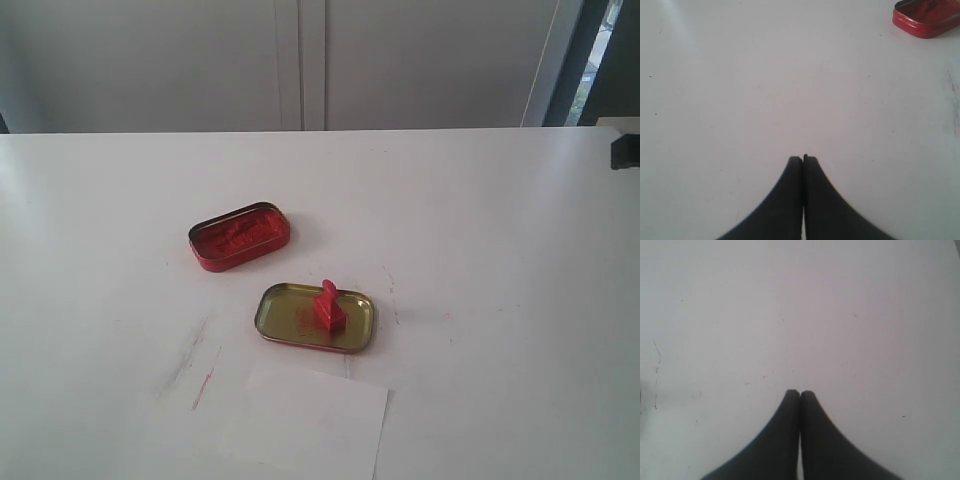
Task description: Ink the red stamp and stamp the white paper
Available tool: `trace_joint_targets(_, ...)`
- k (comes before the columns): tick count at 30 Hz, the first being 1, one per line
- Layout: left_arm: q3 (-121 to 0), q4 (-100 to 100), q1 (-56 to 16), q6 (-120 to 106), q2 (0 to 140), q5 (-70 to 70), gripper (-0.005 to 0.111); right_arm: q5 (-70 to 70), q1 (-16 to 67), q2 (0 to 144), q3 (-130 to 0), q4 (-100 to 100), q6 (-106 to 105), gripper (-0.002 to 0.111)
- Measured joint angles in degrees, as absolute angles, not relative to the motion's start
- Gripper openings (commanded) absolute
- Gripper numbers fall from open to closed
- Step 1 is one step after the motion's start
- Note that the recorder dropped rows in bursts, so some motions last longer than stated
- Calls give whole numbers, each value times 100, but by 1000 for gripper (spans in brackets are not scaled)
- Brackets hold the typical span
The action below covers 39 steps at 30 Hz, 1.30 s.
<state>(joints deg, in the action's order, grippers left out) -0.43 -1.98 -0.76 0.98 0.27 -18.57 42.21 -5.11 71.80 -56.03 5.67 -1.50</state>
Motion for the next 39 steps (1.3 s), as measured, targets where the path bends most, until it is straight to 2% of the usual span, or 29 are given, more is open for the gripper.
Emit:
trace_joint_targets(20,-43,-198,-76,98,27,-1857,0,4645,-393,8312,-6052,1393,-706,0)
trace_joint_targets(39,-43,-198,-76,98,27,-1857,0,4844,1420,9922,-7090,1554,-808,0)
